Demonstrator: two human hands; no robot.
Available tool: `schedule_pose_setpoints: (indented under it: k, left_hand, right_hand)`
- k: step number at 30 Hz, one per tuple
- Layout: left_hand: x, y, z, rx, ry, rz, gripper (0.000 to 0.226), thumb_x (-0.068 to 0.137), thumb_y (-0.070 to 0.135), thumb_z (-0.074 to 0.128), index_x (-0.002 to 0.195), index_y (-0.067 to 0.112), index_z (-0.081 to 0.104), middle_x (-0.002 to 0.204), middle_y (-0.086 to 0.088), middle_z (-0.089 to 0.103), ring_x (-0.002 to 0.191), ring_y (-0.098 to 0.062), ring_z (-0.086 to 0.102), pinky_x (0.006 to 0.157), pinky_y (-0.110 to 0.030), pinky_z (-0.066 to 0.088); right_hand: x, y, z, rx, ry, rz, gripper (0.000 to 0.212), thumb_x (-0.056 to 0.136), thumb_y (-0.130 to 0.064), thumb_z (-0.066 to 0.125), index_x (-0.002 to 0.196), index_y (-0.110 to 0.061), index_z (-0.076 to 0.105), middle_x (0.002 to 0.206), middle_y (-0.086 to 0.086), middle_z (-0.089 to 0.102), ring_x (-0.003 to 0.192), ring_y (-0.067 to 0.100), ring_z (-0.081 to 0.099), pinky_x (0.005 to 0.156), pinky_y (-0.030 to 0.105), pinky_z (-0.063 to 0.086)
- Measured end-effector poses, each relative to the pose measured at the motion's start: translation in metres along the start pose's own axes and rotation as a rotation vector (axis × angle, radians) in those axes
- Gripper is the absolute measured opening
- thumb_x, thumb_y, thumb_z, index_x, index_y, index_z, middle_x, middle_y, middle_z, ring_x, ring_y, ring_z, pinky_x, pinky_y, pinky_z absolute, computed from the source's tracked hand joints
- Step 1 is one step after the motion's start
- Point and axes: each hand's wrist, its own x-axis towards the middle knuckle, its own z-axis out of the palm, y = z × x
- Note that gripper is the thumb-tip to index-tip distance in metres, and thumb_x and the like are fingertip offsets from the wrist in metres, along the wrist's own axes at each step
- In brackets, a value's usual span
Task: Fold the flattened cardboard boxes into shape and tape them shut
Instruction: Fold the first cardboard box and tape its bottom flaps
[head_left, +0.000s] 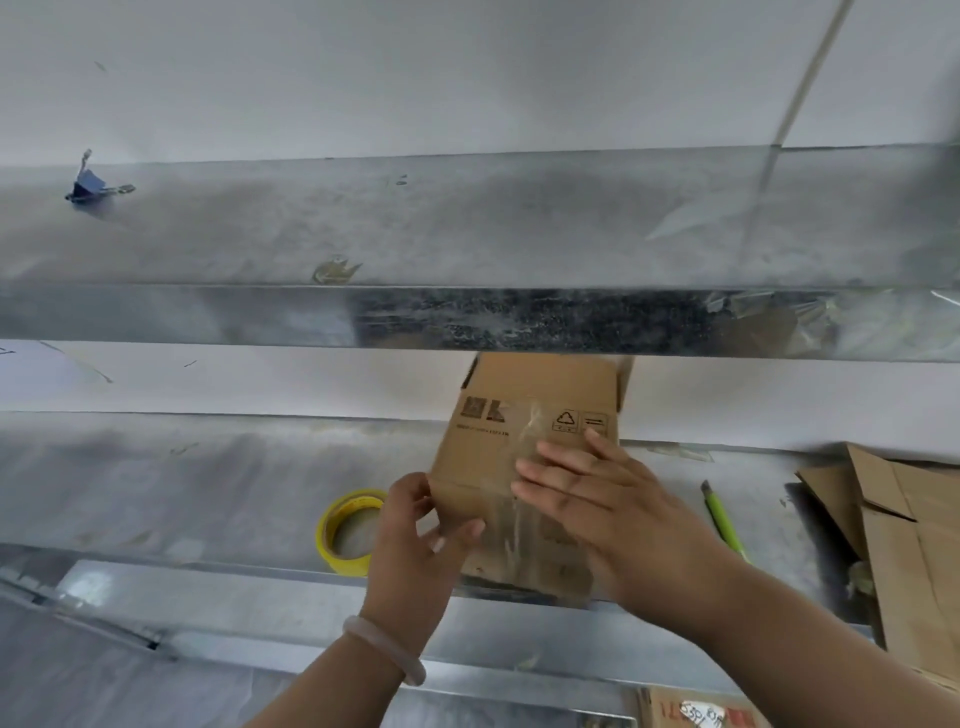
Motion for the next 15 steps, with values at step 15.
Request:
schedule_pose_setpoints:
  k: [15]
  left_hand:
    - [0.02,-0.083,-0.086,0.856,-0.14,0.133,0.056,0.063,0.04,0.067,0.115,0.019,0.064,0.106,0.001,0.067,0.1,-0.027,0.062,0.086,-0.038,0.052]
  right_hand:
    - [-0.004,-0.006,0.014,-0.014,0.126,0.159,0.042,0.09,-0.034,0.056,0.132,-0.031,0.057,0.141,-0.007,0.055,0.132,0.015,0.048,0.113,0.044,0.033]
